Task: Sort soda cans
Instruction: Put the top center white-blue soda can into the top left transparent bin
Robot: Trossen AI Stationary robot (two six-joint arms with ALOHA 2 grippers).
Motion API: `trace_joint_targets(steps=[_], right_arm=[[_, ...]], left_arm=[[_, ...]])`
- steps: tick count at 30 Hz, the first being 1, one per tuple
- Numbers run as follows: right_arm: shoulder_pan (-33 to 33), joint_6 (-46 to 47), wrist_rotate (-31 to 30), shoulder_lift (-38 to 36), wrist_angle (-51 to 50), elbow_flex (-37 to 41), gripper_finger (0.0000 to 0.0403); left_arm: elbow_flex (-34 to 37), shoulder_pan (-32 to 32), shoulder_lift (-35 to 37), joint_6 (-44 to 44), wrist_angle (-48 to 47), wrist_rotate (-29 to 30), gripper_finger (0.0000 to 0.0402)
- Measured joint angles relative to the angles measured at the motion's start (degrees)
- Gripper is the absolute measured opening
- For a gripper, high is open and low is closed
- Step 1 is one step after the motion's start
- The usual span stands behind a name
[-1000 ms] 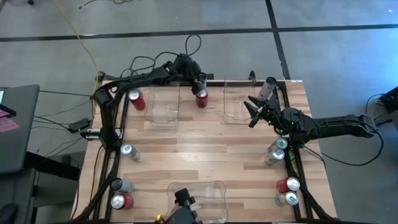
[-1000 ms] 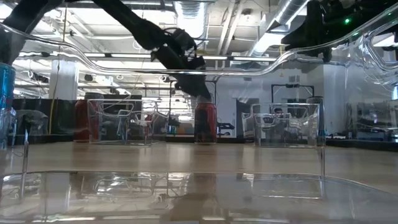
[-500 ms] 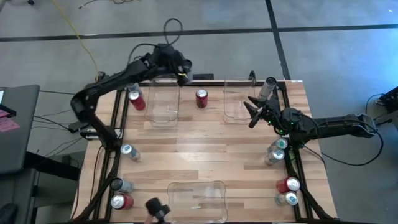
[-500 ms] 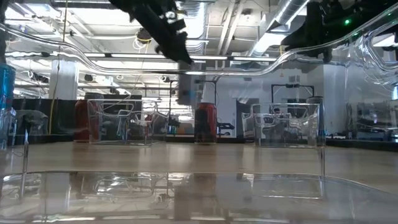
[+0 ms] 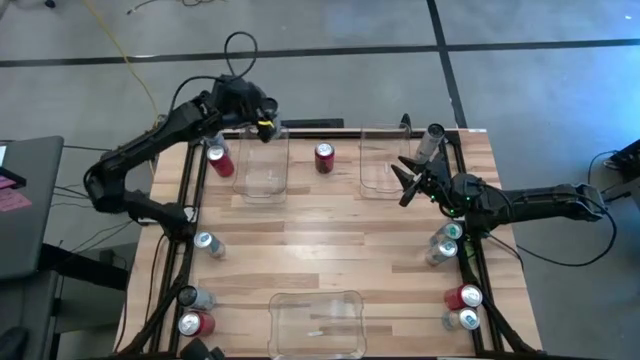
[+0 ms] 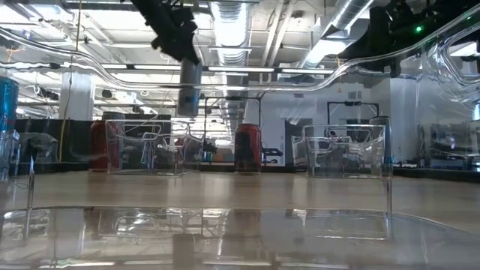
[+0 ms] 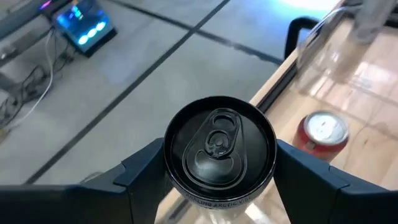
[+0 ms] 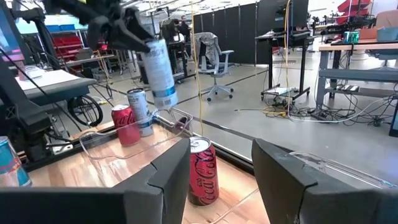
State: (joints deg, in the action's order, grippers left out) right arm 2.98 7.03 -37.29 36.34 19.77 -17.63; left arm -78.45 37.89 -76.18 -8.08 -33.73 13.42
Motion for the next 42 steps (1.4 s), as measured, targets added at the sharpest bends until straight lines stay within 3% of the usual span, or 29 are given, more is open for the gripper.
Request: trace_joint_targets(steps=[13, 21, 36, 42], right_arm=[[0.0, -0.2, 0.0, 0.0, 0.0, 0.0, 0.0191], [0.9, -0.2, 0.0, 0.0, 0.0, 0.0, 0.0191], [0.8, 0.5, 0.0, 0.0, 0.0, 0.0, 0.0192], [0.8, 0.5, 0.0, 0.0, 0.0, 0.0, 0.0192]], left_arm=[[23.5, 3.9, 10.4, 6.6, 14.0, 0.4, 0.0251], [32.3, 5.0, 11.8, 7.9, 20.7, 0.3, 0.0251], [35.8, 10.0, 8.7, 7.2, 25.2, 0.1, 0.0253], [35.8, 10.2, 8.7, 7.3, 26.0, 0.3, 0.0278]])
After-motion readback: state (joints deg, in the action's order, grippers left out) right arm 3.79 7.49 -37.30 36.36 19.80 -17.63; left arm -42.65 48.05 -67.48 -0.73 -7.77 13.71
